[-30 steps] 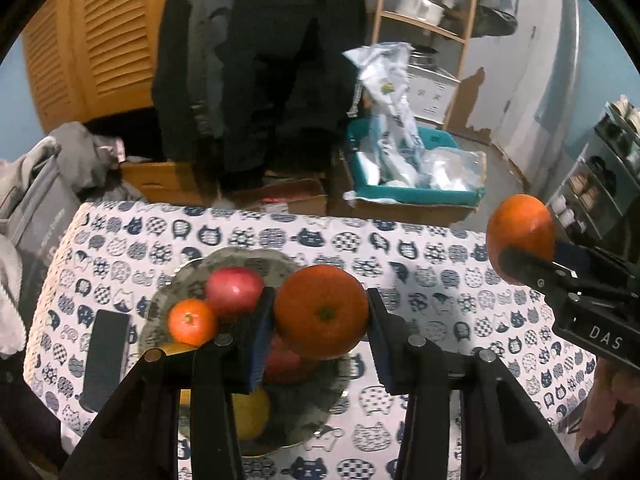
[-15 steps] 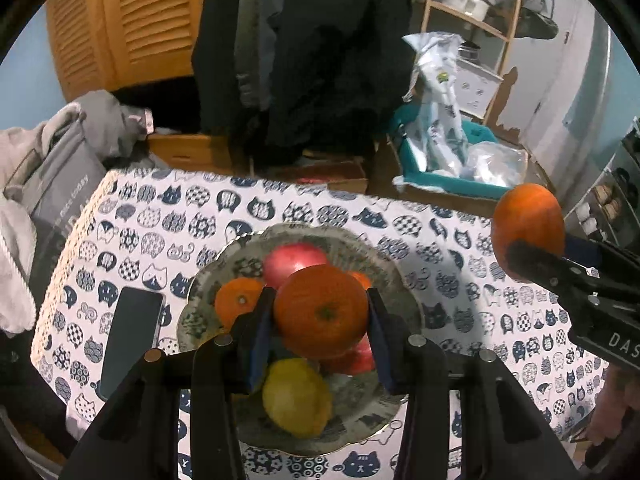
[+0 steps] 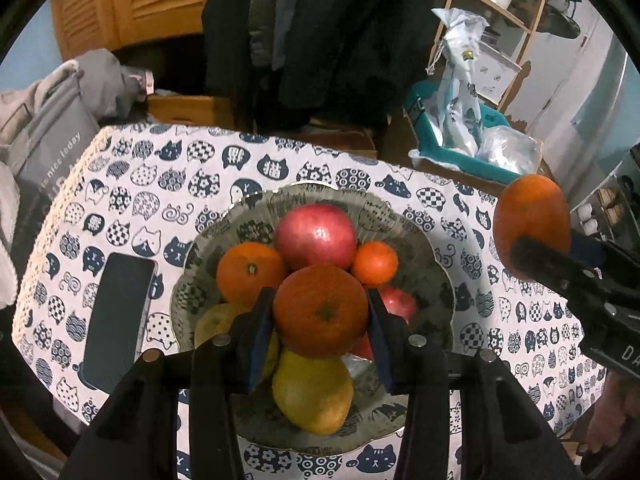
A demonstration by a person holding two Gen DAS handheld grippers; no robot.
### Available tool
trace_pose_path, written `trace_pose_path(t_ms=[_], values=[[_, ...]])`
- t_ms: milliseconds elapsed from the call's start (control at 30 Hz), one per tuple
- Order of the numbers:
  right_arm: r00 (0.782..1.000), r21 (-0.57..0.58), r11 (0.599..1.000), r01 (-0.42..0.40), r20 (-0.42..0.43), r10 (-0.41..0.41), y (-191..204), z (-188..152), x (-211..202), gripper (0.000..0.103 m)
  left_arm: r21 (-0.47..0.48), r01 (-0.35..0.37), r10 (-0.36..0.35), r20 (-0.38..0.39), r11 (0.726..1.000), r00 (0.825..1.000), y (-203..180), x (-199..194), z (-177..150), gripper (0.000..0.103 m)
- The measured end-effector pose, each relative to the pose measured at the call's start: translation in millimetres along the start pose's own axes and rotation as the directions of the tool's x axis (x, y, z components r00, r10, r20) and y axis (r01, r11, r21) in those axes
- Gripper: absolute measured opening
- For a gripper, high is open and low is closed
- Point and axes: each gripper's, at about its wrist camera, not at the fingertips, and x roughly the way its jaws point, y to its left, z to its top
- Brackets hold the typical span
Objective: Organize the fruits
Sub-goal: 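Carry the tangerine with the left tool while the right carries the orange to the bowl, then lower both fruits into the bowl and open both tools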
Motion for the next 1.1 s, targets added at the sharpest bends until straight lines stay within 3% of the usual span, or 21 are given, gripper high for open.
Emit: trace_pose_path(t_ms=[133, 367, 667, 933, 1100], values=[[1.000, -0.001, 1.000, -0.005, -0.013, 0.005, 3.9, -1.0, 5.8, 0.064, -0.013, 0.010, -0.010, 0.012, 1.000, 1.000, 3.4, -0.3, 1.9, 0.068], [0.999, -0.001, 0.999, -0.042, -0.026, 0.042, 12.5, 0.9, 12.9, 0.064, -0.049, -0.013, 0.014, 0.016, 0.999, 1.000, 19.1, -12.6, 2.3, 0.069], [0.993, -0.040, 0.994, -0.097, -0.071, 0.094, 44.5, 2.6, 34.2, 0.064, -0.063, -0.119, 0.123, 0.057, 0.991, 0.991, 46.0, -36.8, -0.9, 0.075], [0.984, -0.088, 0.987, -0.133, -0.132, 0.120, 76.0, -0.9, 60.2, 0.065, -0.117, -0.152, 0.158, 0.047, 0.981, 0.986, 73.6, -45.4, -7.9, 0.075], [0.976, -0.100, 0.984, -0.146, -0.177, 0.127, 87.4, -6.3, 76.3, 0.065, -0.156, -0.135, 0.142, 0.039, 0.978, 0.989, 83.5, -51.0, -11.3, 0.075]])
